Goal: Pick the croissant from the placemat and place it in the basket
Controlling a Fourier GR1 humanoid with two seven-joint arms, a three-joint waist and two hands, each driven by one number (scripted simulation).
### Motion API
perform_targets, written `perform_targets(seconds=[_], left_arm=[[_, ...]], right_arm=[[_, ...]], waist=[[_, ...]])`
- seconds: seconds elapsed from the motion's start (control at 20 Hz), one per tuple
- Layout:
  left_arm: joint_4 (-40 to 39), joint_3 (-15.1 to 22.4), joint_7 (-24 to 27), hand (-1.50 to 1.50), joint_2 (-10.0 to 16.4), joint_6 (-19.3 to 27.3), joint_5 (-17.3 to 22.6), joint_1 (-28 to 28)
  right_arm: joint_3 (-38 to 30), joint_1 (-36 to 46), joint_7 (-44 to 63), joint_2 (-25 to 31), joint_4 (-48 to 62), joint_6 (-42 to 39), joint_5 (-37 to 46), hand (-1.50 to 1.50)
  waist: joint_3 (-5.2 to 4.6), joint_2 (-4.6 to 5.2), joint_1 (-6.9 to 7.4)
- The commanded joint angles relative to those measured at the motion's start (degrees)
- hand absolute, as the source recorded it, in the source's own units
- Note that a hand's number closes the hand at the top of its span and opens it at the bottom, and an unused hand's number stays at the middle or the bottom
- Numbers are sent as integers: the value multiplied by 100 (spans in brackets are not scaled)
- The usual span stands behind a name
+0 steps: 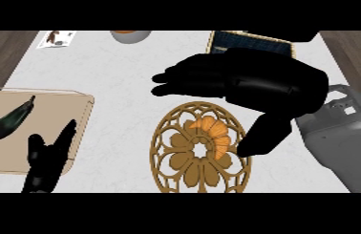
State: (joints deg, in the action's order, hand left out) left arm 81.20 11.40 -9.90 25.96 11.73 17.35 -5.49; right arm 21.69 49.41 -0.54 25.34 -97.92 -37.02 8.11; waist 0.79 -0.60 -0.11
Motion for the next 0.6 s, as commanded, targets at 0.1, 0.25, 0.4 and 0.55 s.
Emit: perform_targets(seconds=[0.1,0.25,0.4,0.55], left_arm=[[-280,251,-117,0,-279,-112,-22,-91],[-292,162,17,0,-347,-161,41,-158],[68,139,-407,0,-237,-167,78,-81],[-30,287,-460,0,-444,53,-185,87]], right_arm=[[-342,949,8,1074,382,-1614,-379,-150],[-220,1208,-101,1374,545,-2204,-295,-150],[-93,1310,-268,1487,735,-2487,-65,-150],[-78,1530,-664,1624,941,-2476,234,-150]], waist=[[-93,62,0],[-91,74,51],[-81,73,85],[-81,102,112]])
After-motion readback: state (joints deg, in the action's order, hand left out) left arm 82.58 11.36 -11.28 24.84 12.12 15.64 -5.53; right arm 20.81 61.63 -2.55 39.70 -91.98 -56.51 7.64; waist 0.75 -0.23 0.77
